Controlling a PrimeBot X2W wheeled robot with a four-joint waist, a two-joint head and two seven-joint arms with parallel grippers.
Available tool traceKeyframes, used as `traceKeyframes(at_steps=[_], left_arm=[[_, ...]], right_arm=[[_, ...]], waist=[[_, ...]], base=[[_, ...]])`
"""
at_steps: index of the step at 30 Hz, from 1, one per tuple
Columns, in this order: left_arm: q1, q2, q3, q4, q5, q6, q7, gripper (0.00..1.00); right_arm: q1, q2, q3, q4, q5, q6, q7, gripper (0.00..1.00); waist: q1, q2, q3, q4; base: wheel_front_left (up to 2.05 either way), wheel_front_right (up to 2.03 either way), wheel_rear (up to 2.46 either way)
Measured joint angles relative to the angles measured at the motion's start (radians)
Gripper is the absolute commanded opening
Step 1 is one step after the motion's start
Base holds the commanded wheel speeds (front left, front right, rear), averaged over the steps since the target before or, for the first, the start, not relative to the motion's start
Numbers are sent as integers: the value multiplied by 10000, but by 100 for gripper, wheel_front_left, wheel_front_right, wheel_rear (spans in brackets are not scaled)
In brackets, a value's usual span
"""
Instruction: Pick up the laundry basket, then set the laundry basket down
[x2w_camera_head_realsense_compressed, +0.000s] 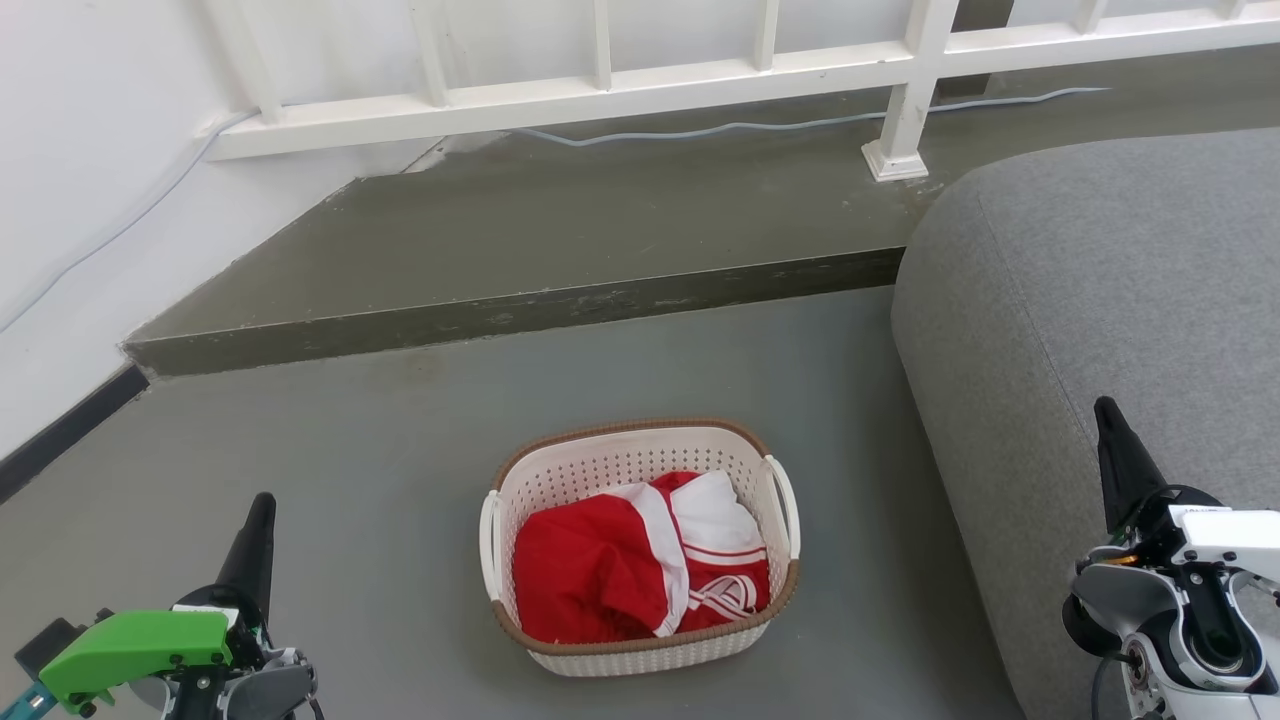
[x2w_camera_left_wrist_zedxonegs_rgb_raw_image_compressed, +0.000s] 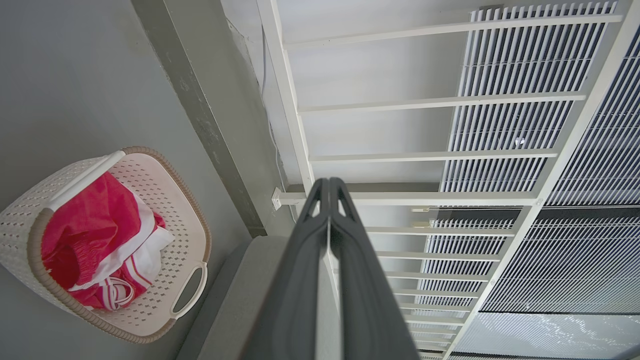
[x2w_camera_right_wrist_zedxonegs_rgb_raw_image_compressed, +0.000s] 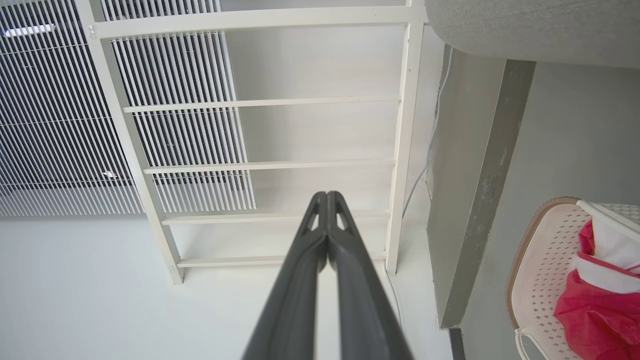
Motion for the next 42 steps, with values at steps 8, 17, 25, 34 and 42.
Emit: traceKeyframes(at_steps=[8,17,25,34,42], left_arm=[[-9,-2,8,23,0,-2,29,0],[-14,-4,15,61,0,-58,29,0],[-21,-4,23,75,0,-58,29,0],[-34,-6,33,96,0,-59,29,0],[-37,-8,40,109,0,-59,31,0]], right_arm=[[-7,2,-8,23,0,2,2,0],[-11,6,-19,48,0,2,2,0],[-12,10,-27,58,0,2,2,0],[-14,13,-33,81,0,2,4,0],[-16,15,-40,96,0,4,12,0]], waist=[[0,0,-1,0],[0,0,-2,0],[0,0,-3,0],[0,0,-4,0],[0,0,-4,0]], base=[[0,0,0],[0,0,0],[0,0,0],[0,0,0],[0,0,0]])
